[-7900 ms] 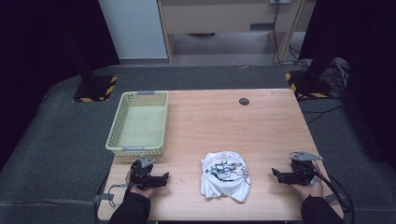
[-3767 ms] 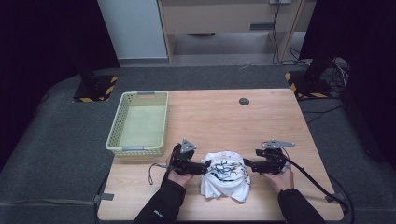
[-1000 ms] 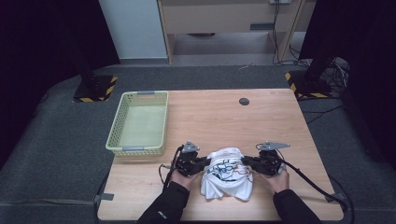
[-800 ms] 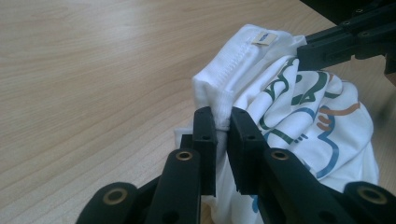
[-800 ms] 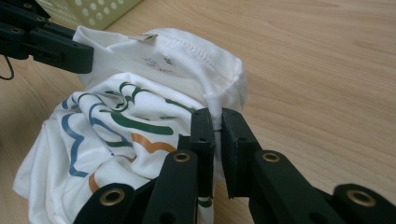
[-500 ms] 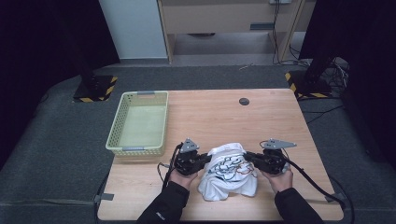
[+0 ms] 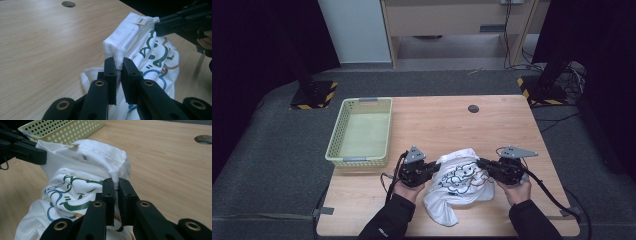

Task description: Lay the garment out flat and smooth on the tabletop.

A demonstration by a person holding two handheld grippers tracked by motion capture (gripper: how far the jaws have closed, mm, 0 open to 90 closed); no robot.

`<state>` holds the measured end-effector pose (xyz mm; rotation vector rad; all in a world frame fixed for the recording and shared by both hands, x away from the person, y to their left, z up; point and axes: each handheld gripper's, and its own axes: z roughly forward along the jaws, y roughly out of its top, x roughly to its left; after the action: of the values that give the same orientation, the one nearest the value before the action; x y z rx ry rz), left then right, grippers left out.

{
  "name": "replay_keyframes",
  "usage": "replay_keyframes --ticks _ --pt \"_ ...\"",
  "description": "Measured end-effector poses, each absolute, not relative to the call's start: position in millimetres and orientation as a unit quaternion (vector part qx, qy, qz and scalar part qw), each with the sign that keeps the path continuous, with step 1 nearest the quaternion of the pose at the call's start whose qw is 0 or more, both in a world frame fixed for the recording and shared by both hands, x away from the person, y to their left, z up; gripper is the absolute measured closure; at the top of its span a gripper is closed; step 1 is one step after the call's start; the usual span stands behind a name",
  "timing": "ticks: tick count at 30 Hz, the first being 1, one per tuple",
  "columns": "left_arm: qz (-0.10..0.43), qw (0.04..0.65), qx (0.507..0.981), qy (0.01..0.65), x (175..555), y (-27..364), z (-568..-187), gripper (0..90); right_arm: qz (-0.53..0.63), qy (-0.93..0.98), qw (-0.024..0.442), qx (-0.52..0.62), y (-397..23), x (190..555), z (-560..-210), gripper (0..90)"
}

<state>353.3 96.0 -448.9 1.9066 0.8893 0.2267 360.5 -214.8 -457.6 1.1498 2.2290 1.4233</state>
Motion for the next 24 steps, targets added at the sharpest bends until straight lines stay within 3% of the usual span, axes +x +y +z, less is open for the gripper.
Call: replay_keyframes --ticks 24 --pt "0.14 0.517 0.772 0.341 349 99 -402 83.9 0.51 0.758 0.156 0.375 -219 352 -420 84.3"
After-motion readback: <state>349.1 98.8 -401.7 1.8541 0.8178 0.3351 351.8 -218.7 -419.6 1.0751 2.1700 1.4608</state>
